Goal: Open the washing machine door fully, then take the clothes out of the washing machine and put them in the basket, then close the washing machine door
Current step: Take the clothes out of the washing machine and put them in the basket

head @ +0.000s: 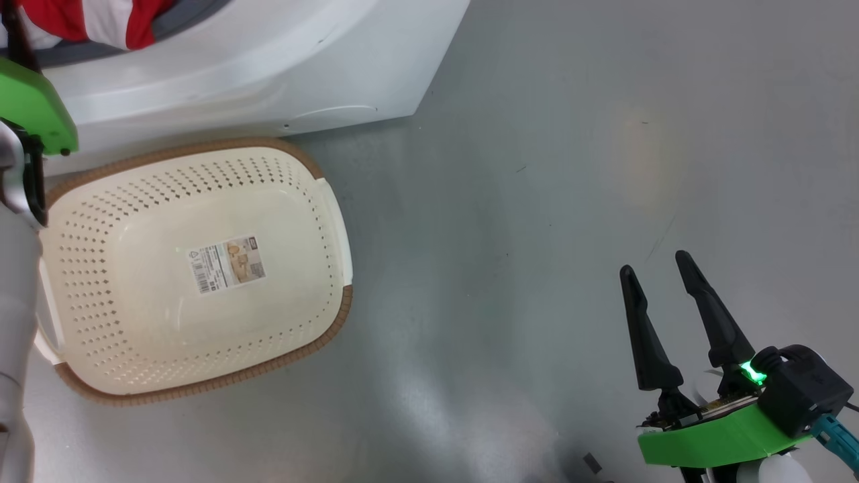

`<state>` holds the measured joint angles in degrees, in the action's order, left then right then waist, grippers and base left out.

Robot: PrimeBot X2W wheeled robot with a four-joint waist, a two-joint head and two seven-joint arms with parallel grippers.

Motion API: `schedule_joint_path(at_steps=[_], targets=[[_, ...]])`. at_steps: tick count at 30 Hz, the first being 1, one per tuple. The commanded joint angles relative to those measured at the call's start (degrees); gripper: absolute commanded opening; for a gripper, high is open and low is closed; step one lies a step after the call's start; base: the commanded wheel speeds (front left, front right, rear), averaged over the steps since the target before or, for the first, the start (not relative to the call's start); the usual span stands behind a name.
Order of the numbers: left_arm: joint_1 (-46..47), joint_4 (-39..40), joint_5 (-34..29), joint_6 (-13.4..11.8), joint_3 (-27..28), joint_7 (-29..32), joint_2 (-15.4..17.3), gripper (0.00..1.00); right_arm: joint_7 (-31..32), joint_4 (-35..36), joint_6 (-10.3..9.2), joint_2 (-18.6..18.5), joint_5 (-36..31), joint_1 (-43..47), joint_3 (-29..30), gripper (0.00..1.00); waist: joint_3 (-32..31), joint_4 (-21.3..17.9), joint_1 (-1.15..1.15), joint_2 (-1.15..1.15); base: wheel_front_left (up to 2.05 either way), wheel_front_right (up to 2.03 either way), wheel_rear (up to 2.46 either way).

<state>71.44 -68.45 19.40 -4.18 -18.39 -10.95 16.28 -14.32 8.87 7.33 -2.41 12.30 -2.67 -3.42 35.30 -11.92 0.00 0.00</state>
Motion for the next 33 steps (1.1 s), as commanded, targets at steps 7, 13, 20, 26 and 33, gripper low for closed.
schedule_joint_path(at_steps=[7,13,20,26,33], targets=[[1.2,-1.9,1.2,1.8,0.5,-1.2,2.2,0.0,-0.7,1.5,0.16,-0.5,0.4,-0.5,-1.2,1.0,0.2,0.3,0.0,0.0,0.0,0.0,0.0],[0.8,-1.6,2.6,3.3,1.1,-3.0,1.4,0.0,-0.7,1.3,0.16,-0.5,0.3,-0.6,-1.1,1.0,0.2,1.3,0.0,0.0,0.0,0.0,0.0],[-1.2,3.4,2.7,3.1,1.7,-4.0,0.8,0.0,-0.7,1.4,0.16,-0.5,0.2,-0.6,-0.7,1.0,0.1,2.7,0.0,0.0,0.0,0.0,0.0],[-7.3,18.2,-0.1,0.3,3.0,-4.0,1.3,0.0,-0.7,1.7,0.16,-0.5,0.0,-0.3,-0.3,1.0,-0.4,4.3,0.0,0.0,0.0,0.0,0.0],[-16.6,37.1,-3.6,-2.7,5.8,-4.0,2.0,0.0,-0.7,2.1,0.16,-0.5,-0.3,0.4,0.4,1.0,-0.9,6.2,0.0,0.0,0.0,0.0,0.0]])
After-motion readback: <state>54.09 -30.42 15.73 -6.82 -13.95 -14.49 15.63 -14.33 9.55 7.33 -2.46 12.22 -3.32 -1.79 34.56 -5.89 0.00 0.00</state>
